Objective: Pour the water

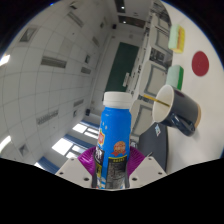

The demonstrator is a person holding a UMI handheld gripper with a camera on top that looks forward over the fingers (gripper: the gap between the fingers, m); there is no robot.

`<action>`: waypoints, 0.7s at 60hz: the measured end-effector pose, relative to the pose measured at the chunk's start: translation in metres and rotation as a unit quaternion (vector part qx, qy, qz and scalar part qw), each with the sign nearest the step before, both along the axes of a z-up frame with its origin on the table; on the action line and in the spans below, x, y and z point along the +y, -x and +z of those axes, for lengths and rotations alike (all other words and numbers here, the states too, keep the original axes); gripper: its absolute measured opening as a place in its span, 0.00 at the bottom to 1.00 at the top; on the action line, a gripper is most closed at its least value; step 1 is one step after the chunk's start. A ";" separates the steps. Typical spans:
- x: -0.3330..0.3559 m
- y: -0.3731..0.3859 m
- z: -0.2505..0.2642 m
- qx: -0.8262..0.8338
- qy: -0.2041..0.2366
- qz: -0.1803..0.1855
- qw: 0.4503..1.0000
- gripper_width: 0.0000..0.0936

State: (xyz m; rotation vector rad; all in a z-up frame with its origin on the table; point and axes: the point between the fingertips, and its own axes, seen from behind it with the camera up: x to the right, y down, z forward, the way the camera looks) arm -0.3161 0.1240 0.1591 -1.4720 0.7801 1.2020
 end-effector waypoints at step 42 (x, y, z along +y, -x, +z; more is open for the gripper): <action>-0.079 0.029 0.091 0.231 -0.006 0.090 0.969 0.41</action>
